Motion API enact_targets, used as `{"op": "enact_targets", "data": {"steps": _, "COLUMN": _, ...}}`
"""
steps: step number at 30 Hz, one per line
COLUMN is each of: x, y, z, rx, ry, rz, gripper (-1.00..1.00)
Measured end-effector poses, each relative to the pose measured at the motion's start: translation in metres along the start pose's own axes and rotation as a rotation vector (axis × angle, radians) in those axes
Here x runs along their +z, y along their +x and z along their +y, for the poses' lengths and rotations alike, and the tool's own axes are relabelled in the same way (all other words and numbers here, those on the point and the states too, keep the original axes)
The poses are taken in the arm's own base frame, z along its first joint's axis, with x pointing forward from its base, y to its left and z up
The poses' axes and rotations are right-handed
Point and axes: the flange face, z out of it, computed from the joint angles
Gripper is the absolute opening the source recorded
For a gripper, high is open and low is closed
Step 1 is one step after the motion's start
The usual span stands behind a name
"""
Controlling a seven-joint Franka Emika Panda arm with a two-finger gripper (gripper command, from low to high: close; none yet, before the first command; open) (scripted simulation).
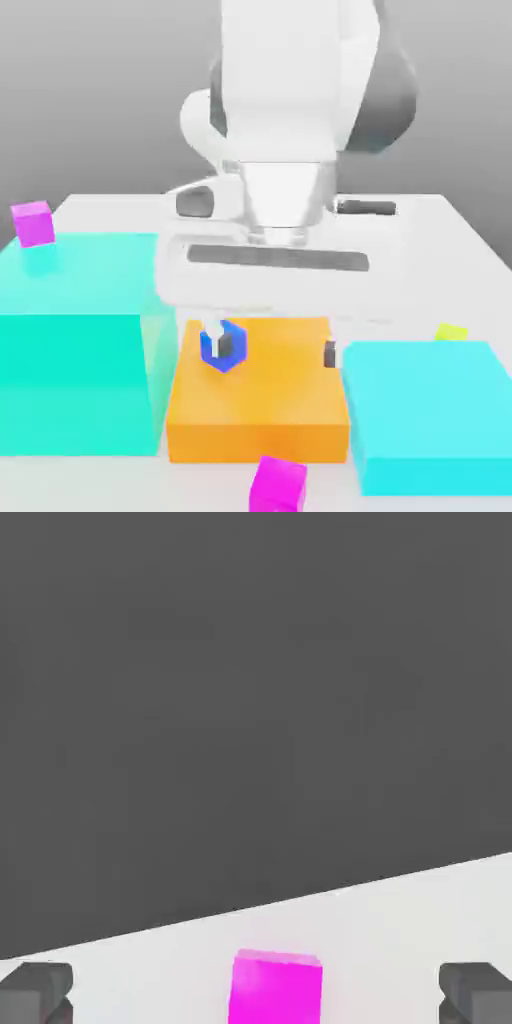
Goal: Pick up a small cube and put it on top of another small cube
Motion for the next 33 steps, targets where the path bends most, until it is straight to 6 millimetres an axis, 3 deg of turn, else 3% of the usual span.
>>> {"op": "enact_targets", "data": {"steps": 5, "x": 0.089, "y": -0.018, "z": 0.022, "rx": 0.046, "ry": -0.113, "rz": -0.068, "gripper": 0.0}}
{"op": "enact_targets", "data": {"steps": 10, "x": 0.158, "y": -0.027, "z": 0.034, "rx": 0.054, "ry": -0.134, "rz": -0.08, "gripper": 0.0}}
{"op": "enact_targets", "data": {"steps": 11, "x": 0.165, "y": -0.027, "z": 0.035, "rx": 0.054, "ry": -0.134, "rz": -0.08, "gripper": -1.0}}
{"op": "enact_targets", "data": {"steps": 18, "x": 0.163, "y": -0.027, "z": 0.035, "rx": 0.054, "ry": -0.133, "rz": -0.079, "gripper": -1.0}}
{"op": "enact_targets", "data": {"steps": 23, "x": 0.108, "y": -0.029, "z": 0.026, "rx": 0.038, "ry": -0.132, "rz": -0.082, "gripper": -1.0}}
{"op": "enact_targets", "data": {"steps": 28, "x": 0.074, "y": -0.152, "z": 0.006, "rx": -0.308, "ry": -0.102, "rz": -0.129, "gripper": -1.0}}
{"op": "enact_targets", "data": {"steps": 31, "x": 0.055, "y": -0.238, "z": 0.013, "rx": -0.558, "ry": -0.087, "rz": -0.151, "gripper": -1.0}}
{"op": "enact_targets", "data": {"steps": 33, "x": 0.042, "y": -0.297, "z": 0.027, "rx": -0.74, "ry": -0.078, "rz": -0.161, "gripper": -1.0}}
